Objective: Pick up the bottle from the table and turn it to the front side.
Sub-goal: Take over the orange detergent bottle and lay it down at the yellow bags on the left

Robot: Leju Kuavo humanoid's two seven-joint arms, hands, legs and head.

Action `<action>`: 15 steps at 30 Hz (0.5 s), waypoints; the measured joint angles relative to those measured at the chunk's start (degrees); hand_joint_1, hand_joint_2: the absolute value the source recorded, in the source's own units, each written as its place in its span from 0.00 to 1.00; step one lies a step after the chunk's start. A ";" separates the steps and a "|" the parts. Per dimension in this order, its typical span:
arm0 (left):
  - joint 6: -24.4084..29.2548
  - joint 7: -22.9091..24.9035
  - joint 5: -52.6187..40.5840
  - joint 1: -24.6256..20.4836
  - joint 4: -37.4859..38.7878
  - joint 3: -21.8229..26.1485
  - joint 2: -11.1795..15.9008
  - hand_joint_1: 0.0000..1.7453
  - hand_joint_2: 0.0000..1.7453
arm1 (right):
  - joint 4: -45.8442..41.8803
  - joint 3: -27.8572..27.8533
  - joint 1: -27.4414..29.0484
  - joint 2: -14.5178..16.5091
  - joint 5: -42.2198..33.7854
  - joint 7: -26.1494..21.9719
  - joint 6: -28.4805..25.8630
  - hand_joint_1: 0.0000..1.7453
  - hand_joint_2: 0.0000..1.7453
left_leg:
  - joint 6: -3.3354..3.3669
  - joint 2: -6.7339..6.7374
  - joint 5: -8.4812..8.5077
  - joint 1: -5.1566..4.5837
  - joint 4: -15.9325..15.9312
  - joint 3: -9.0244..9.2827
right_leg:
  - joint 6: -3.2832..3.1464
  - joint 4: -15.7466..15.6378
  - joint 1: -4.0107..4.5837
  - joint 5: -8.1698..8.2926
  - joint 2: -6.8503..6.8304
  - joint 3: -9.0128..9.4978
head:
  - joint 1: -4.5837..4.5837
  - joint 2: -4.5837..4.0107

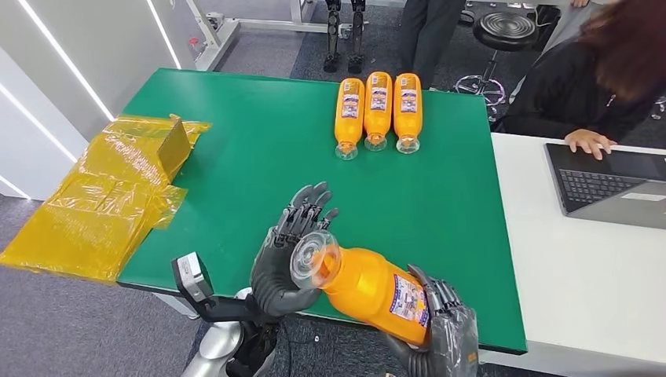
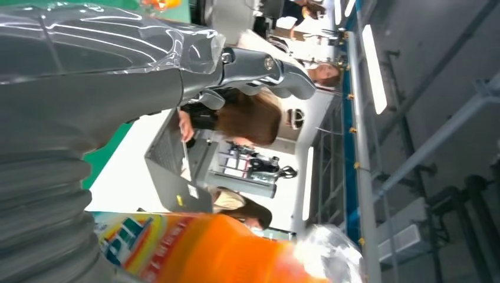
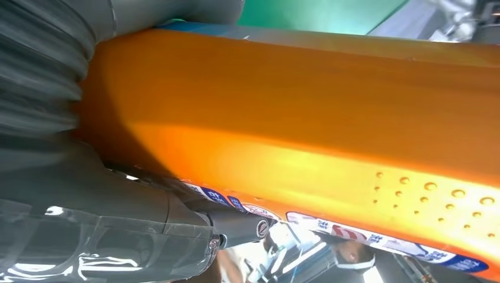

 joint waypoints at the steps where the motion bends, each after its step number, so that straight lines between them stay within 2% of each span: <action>1: 0.07 -0.04 -0.22 0.00 0.05 -0.05 0.01 0.00 1.00 | 0.15 0.38 -0.33 0.08 -1.11 -0.62 0.25 1.00 1.00 | 0.00 0.00 0.00 0.00 0.00 0.00 | 0.00 0.00 0.00 0.00 0.00 0.00 | -0.01 0.00; 15: 1.30 -0.65 -1.31 0.02 0.01 -0.92 0.17 0.00 1.00 | 6.10 6.65 -6.52 2.79 -11.32 -2.76 6.08 1.00 1.00 | -0.01 0.02 0.01 0.00 0.00 0.01 | 0.00 0.01 0.00 0.00 0.02 0.00 | -0.01 0.00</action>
